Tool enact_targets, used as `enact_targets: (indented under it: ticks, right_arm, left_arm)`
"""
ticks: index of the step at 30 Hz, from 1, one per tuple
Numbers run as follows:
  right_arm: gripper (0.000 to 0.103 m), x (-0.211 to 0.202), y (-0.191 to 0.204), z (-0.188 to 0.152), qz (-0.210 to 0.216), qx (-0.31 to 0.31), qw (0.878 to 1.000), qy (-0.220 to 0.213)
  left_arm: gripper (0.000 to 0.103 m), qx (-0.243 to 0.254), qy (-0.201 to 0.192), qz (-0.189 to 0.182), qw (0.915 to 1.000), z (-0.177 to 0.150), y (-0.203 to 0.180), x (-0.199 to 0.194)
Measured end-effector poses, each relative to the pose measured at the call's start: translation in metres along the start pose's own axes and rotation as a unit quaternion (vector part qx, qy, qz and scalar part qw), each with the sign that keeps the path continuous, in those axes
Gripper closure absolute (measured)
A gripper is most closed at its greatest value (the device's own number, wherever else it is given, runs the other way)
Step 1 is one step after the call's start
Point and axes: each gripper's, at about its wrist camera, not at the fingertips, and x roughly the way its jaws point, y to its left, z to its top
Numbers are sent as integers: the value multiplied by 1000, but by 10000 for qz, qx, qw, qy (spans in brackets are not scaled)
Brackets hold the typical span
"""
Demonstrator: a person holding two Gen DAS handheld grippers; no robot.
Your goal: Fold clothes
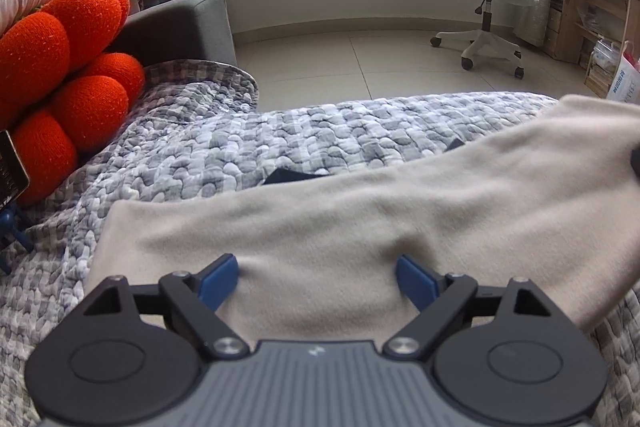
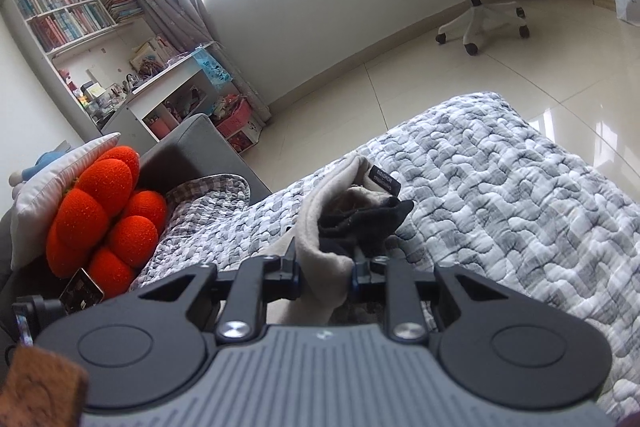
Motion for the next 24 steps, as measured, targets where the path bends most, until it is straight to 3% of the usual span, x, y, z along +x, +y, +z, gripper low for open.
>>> enact_targets:
  ticks: [24]
  right_arm:
    - [78, -1, -3, 3, 1, 69, 10000, 69]
  left_arm:
    - [13, -213, 145, 80, 9996, 29, 9, 39]
